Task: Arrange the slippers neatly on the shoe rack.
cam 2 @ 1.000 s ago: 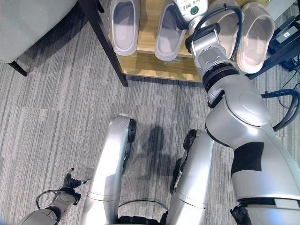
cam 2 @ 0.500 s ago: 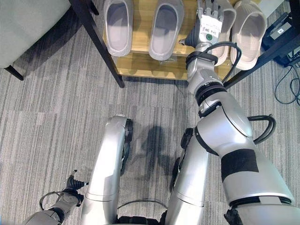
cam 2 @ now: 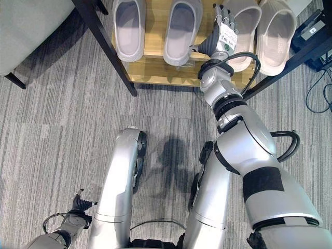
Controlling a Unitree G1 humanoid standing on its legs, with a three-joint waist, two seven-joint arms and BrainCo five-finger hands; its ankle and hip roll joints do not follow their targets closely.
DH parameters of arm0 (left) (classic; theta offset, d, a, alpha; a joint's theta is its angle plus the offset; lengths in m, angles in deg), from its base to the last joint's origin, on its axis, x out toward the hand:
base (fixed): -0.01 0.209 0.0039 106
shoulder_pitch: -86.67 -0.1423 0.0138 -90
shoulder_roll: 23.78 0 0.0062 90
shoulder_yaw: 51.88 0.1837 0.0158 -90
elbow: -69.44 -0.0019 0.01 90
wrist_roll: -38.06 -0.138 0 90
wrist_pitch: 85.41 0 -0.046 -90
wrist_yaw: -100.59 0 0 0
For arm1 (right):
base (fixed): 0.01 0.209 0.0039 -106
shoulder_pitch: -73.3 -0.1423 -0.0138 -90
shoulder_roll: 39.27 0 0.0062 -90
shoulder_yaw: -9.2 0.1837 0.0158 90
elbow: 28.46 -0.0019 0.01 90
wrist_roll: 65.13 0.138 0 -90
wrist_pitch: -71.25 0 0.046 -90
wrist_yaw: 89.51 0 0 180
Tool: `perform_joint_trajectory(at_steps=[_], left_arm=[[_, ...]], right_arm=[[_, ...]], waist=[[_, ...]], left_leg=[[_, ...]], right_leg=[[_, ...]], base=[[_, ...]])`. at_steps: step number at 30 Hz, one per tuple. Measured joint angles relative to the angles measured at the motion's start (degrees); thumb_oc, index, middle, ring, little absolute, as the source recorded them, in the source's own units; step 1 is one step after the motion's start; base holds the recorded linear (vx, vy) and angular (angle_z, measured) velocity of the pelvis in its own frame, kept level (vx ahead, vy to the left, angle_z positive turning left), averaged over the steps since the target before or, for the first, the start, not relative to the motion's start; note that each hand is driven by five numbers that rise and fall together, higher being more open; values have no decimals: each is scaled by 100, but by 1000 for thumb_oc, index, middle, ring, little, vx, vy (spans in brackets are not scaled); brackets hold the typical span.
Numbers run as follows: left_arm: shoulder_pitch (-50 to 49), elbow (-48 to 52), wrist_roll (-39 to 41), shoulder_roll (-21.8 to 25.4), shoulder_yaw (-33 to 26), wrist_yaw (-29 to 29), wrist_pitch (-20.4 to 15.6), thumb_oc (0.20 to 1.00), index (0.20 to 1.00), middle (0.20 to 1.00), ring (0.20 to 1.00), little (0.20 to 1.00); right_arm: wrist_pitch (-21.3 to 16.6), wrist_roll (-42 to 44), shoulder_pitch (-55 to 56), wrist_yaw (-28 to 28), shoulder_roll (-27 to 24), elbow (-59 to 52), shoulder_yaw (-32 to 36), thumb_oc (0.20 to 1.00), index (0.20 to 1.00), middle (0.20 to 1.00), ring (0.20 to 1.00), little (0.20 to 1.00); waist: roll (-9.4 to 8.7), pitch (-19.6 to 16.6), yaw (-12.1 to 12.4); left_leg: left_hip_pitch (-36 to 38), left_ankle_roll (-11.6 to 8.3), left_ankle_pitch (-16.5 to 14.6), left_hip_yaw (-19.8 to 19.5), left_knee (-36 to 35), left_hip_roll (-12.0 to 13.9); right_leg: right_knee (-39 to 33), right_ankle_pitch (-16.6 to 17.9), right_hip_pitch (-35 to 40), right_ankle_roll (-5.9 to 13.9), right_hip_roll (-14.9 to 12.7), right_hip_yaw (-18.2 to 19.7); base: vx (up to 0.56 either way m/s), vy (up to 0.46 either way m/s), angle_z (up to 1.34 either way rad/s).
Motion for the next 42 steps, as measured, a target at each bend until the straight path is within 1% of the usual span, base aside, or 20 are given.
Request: perform_joint_trajectory(at_steps=[7,8,12,13,17,22,32,35,37,39,42], left_arm=[[-1,5,11,0,0,-34,14,1000,1000,1000,1000,1000],[-3,8,46,0,0,-48,54,1000,1000,1000,1000,1000],[-2,22,68,1,0,-123,69,1000,1000,1000,1000,1000],[-3,21,69,1,0,-151,69,1000,1000,1000,1000,1000],[-16,21,71,1,-1,-231,80,1000,1000,1000,1000,1000],[-43,21,73,2,-2,-240,89,1000,1000,1000,1000,1000],[-50,20,116,2,-1,-246,100,1000,1000,1000,1000,1000],[-49,20,116,2,2,-251,96,1000,1000,1000,1000,1000],[-45,19,116,4,1,-251,83,1000,1000,1000,1000,1000],[-48,18,116,2,1,-252,74,1000,1000,1000,1000,1000],[-55,14,116,3,1,-252,66,1000,1000,1000,1000,1000]], right_arm=[[-100,172,129,-318,121,-41,-19,1000,1000,1000,1000,1000],[-137,381,174,-394,155,-40,10,1000,1000,1000,1000,1000],[-211,703,241,-529,205,-35,96,1000,1000,1000,1000,1000],[-255,893,274,-586,273,-30,124,1000,1000,1000,1000,1000],[-297,1027,346,-688,411,-23,118,1000,1000,1000,1000,1000],[-318,1116,345,-715,461,-24,121,1000,1000,1000,1000,1000],[-322,1067,338,-775,506,-28,59,1000,1000,1000,1000,1000],[-292,750,311,-765,485,-28,-151,1000,1000,1000,1000,1000],[-280,534,300,-761,488,-28,-157,1000,1000,1000,1000,1000],[-246,327,295,-746,454,-27,-350,1000,1000,1000,1000,1000],[-219,150,293,-745,452,-26,-489,1000,1000,1000,1000,1000]], waist=[[0,0,4],[0,0,-7],[2,2,-10],[3,2,-17],[6,4,-11],[11,6,2],[16,9,102],[16,9,111],[18,10,115],[18,10,122],[21,11,126]], left_leg=[[8,0,0,-2,4,11],[9,0,0,1,2,14],[13,-1,-1,2,2,13],[15,-2,-1,1,2,14],[22,-3,-1,0,2,15],[23,-2,-1,8,2,14],[24,-29,-14,7,-1,10],[18,-34,-17,7,-10,10],[16,-23,-11,12,-18,2],[15,-28,-14,8,-21,4],[12,-19,-10,12,-22,-2]], right_leg=[[2,0,1,0,6,1],[0,0,0,0,7,4],[0,0,0,-1,8,3],[2,0,1,0,9,4],[7,0,2,0,10,5],[14,0,2,0,9,14],[8,0,2,0,10,17],[-7,-1,-6,-1,17,14],[-11,0,-8,0,13,18],[-10,0,-10,-1,17,17],[-9,0,-14,0,6,19]], base=[[0,0,0],[0,0,0],[0,0,0],[0,0,0],[0,0,0],[0,0,0],[0,0,0],[0,0,0],[0,0,0],[0,0,0],[0,0,0]])
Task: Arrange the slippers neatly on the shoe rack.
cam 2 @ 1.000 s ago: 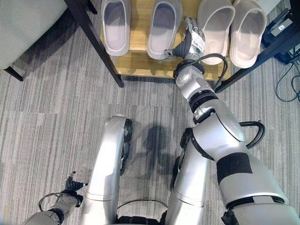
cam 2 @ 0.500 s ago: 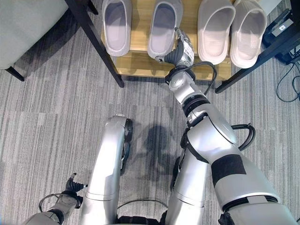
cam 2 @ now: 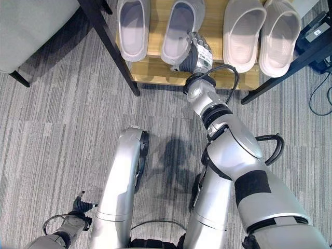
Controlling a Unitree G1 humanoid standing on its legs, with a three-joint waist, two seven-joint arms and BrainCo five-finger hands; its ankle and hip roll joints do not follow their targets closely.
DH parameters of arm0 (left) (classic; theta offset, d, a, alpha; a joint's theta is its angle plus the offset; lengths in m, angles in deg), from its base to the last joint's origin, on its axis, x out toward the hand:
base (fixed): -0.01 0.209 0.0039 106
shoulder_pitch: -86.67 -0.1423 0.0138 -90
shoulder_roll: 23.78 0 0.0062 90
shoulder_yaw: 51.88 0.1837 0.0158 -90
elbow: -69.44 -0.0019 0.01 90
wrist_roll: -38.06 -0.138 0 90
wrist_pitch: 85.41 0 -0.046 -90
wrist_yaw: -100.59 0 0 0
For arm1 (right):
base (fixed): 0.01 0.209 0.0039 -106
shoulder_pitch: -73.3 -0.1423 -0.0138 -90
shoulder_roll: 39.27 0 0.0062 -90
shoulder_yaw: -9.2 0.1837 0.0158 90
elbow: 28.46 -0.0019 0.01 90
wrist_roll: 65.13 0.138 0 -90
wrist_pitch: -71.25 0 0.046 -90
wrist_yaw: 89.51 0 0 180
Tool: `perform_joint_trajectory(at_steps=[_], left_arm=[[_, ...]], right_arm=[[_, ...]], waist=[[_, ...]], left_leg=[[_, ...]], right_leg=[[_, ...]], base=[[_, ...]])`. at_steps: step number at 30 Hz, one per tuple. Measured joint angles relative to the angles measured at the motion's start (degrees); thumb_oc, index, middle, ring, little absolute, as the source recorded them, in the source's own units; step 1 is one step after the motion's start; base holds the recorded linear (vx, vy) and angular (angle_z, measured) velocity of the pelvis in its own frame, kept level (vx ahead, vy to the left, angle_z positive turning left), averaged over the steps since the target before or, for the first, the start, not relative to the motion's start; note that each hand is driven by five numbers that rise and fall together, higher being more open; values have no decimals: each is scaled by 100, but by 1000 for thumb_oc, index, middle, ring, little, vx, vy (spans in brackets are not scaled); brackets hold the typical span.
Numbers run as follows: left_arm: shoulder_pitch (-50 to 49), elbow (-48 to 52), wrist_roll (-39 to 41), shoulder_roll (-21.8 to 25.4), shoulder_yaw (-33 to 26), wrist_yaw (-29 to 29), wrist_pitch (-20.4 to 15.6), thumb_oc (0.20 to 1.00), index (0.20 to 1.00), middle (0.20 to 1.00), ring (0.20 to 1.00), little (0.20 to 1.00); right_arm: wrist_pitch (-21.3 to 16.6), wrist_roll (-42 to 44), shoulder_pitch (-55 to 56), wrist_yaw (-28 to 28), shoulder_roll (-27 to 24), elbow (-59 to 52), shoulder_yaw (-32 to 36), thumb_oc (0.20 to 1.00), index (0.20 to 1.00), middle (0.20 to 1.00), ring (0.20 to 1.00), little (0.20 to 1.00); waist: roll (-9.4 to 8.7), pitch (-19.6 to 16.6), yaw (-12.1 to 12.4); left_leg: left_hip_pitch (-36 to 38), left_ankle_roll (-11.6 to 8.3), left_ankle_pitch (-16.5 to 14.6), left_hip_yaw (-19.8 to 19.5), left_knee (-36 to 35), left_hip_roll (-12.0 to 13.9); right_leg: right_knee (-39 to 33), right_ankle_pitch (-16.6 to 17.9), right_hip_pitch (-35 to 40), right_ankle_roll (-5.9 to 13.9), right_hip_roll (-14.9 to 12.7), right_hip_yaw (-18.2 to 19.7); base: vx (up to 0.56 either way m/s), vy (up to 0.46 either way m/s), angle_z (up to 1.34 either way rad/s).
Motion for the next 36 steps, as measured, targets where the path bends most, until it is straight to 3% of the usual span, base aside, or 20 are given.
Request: perform_joint_trajectory(at_steps=[19,20,28,30,36], left_arm=[[-7,-7,10,-10,18,-19,-13,1000,1000,1000,1000,1000],[-2,-2,56,-18,22,-18,-9,1000,1000,1000,1000,1000],[-8,-4,113,-18,10,-3,-2,1000,1000,1000,1000,1000],[4,-2,116,-17,-2,1,-2,1000,1000,1000,1000,1000],[-31,-3,119,-15,1,5,1,1000,1000,1000,1000,1000]], right_arm=[[60,-369,5,25,-27,101,40,1000,1000,1000,1000,1000],[66,-241,16,106,-31,128,363,1000,1000,1000,1000,1000],[81,289,12,480,-164,54,720,1000,1000,1000,1000,1000],[-112,904,22,465,-158,-58,1272,1000,1000,1000,1000,1000],[-364,2064,7,375,-174,-58,1400,1000,1000,1000,1000,1000]], waist=[[35,-7,10],[39,-6,12],[53,-8,0],[55,-7,19],[63,-5,23]], left_leg=[[0,4,2,15,-4,0],[-1,-2,-1,15,-15,-7],[16,2,1,25,-36,-7],[11,-2,-1,17,-67,-10],[37,28,-9,38,-61,-21]], right_leg=[[16,0,-15,-1,0,14],[4,0,-17,-1,1,15],[-24,-1,-1,-2,-8,11],[-74,-1,-1,-2,-6,-1],[-55,-1,54,-3,-29,14]], base=[[0,2,0],[0,0,0],[5,9,0],[7,16,-1],[1,24,2]])
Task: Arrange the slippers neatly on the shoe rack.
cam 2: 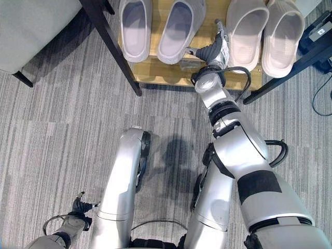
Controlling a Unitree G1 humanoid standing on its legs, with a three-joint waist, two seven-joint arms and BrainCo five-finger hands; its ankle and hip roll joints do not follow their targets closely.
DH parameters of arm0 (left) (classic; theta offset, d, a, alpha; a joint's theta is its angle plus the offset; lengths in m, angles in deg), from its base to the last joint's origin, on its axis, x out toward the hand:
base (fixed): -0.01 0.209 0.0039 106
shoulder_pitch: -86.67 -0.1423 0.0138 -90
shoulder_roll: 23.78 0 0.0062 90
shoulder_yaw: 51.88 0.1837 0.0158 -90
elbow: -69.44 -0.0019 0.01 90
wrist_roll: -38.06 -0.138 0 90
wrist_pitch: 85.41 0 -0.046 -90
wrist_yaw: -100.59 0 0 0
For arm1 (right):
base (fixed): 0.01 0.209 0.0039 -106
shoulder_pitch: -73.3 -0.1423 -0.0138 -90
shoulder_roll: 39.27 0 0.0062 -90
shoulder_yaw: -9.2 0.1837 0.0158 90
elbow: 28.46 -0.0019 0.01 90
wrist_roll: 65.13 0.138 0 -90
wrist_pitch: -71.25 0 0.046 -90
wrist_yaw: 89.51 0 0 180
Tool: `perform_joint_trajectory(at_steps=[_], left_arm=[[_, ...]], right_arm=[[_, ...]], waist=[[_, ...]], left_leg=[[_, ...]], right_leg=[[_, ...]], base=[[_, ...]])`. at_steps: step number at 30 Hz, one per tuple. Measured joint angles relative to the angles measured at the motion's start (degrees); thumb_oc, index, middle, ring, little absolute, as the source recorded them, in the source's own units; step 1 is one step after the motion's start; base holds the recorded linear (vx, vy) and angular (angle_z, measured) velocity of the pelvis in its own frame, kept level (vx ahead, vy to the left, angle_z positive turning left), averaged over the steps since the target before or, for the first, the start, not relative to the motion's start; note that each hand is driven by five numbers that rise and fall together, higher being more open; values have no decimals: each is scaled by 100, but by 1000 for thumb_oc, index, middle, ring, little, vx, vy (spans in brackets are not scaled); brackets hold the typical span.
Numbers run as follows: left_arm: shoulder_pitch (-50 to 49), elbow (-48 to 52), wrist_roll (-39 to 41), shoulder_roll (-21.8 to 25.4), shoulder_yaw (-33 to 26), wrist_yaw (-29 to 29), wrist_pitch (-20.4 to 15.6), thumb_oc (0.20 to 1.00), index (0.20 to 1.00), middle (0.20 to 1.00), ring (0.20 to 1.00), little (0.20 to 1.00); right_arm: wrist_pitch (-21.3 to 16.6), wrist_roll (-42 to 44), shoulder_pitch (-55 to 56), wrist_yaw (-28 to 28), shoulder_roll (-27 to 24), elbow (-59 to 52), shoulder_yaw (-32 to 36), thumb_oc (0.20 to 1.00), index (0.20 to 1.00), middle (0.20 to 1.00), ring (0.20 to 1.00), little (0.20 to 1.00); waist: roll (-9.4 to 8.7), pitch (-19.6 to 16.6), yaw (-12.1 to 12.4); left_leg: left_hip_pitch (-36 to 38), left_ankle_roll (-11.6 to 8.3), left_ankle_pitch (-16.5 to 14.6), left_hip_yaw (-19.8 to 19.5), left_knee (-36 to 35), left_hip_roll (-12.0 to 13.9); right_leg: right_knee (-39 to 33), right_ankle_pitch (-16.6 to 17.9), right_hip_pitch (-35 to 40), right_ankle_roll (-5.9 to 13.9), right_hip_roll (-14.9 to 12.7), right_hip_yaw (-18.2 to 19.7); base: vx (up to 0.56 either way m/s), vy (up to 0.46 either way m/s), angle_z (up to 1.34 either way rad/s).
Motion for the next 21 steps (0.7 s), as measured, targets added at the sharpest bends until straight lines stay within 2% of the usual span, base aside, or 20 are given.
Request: perform_joint_trajectory(at_steps=[1,3,9,12,17,21], left_arm=[[30,-2,13,-1,2,-11,45,1000,1000,1000,1000,1000],[96,7,46,-3,1,-18,35,1000,1000,1000,1000,1000],[127,2,50,-23,7,-26,31,1000,1000,1000,1000,1000],[76,0,52,-19,3,-27,27,1000,1000,1000,1000,1000],[-188,-21,51,-22,5,-157,47,1000,1000,1000,1000,1000],[1,-11,47,-18,267,-414,13,1000,1000,1000,1000,1000]], right_arm=[[-146,663,-31,-225,53,34,215,1000,1000,1000,1000,1000],[-172,1415,-145,-429,113,196,349,1000,1000,1000,1000,1000],[-412,2291,-244,-693,100,132,368,1000,1000,1000,1000,1000],[-511,2357,-257,-786,51,129,366,1000,1000,1000,1000,1000],[-525,2516,-263,-1251,-150,189,247,1000,1000,1000,1000,1000],[-279,2731,-359,-1867,98,395,-189,1000,1000,1000,1000,1000]], waist=[[0,0,17],[12,4,31],[53,16,45],[69,10,67],[72,11,169],[89,8,141]], left_leg=[[1,-4,-3,-15,-10,16],[31,3,1,-31,-35,25],[104,25,-33,-18,-82,24],[108,35,-31,-10,-74,-11],[102,59,-41,21,-60,-82],[103,74,-35,86,-56,-75]], right_leg=[[-40,-1,-1,-1,-1,-29],[-69,0,30,1,-21,-70],[-156,-3,128,-7,-59,-92],[-141,-3,152,-6,-82,-74],[-67,-3,157,-8,-218,-68],[-83,-3,128,-7,-194,4]], base=[[8,16,-6],[1,2,-4],[12,4,0],[9,-11,8],[8,-12,8],[2,22,-4]])
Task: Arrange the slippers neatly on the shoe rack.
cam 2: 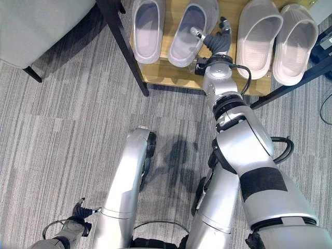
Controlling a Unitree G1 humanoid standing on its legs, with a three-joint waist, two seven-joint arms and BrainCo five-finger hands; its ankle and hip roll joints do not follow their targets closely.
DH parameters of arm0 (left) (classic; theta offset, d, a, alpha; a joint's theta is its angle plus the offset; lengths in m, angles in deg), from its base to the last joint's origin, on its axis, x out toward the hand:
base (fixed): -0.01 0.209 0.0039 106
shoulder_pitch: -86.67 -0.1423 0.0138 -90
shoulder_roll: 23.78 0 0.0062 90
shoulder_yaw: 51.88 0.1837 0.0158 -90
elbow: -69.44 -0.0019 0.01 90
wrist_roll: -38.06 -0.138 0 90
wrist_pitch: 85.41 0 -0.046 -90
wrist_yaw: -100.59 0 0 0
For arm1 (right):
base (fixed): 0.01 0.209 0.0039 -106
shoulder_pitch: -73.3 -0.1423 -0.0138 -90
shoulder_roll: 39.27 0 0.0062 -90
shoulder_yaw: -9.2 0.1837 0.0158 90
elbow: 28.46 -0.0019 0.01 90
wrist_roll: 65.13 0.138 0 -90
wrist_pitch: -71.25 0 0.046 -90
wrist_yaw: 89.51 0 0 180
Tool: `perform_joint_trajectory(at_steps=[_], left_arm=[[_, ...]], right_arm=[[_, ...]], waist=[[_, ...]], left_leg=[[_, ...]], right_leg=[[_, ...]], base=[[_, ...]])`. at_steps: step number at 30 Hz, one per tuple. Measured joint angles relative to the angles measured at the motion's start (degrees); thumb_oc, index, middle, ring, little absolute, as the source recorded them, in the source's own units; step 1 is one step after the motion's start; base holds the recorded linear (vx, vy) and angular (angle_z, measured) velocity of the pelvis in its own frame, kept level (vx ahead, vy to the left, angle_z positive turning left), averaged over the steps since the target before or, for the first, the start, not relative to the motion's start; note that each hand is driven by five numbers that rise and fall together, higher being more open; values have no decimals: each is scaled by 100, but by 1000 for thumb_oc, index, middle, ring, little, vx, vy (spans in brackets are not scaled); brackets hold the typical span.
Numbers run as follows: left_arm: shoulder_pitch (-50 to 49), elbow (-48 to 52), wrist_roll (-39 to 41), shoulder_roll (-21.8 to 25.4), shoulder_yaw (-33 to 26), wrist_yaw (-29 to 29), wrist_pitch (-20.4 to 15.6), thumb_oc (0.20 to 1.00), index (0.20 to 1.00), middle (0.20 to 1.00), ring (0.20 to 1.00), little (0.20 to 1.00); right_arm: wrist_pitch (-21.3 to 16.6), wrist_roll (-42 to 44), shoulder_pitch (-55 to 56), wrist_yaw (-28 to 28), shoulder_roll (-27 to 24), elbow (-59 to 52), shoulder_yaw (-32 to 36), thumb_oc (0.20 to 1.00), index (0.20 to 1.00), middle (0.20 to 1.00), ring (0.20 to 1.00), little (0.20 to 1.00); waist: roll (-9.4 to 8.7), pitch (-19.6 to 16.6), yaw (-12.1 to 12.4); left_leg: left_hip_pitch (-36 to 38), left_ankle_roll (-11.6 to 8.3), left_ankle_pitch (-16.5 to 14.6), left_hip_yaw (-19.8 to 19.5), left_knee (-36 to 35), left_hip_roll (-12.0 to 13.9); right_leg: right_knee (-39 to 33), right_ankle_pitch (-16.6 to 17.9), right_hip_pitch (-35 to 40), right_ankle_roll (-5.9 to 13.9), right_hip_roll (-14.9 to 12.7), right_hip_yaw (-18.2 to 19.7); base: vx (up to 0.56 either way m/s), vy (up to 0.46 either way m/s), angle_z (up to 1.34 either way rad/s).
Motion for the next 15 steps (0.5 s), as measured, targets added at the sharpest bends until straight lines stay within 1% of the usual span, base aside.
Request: perform_joint_trajectory(at_steps=[3,5,8,11,15], left_arm=[[-19,-7,0,6,-5,-65,31,1000,1000,1000,1000,1000],[-14,-13,-1,7,-1,-124,36,1000,1000,1000,1000,1000],[18,-44,-1,13,-1,-238,69,1000,1000,1000,1000,1000],[-73,-44,-1,24,0,-257,74,1000,1000,1000,1000,1000],[-173,-46,-2,18,-5,-309,103,1000,1000,1000,1000,1000]], right_arm=[[100,1,-50,-186,-21,-1,17,1000,1000,1000,1000,1000],[188,-9,-113,-406,-4,-1,-229,1000,1000,1000,1000,1000],[242,-8,-139,-479,-18,3,-172,1000,1000,1000,1000,1000],[259,-9,-146,-580,-63,3,-171,1000,1000,1000,1000,1000],[251,-11,-148,-657,-42,-2,-193,1000,1000,1000,1000,1000]], waist=[[15,-1,3],[19,-3,9],[38,-8,34],[91,-21,5],[107,-29,37]], left_leg=[[-10,2,0,0,12,6],[-3,2,-3,-1,11,31],[9,16,5,12,-7,70],[1,12,2,14,28,22],[2,-4,-3,-6,29,85]], right_leg=[[15,0,-12,0,4,9],[10,0,-18,0,17,7],[11,2,-27,5,43,16],[81,0,-33,1,47,60],[66,-1,-88,-2,48,13]], base=[[1,2,-1],[1,38,-4],[-12,-2,-3],[-10,8,6],[-14,-9,-8]])
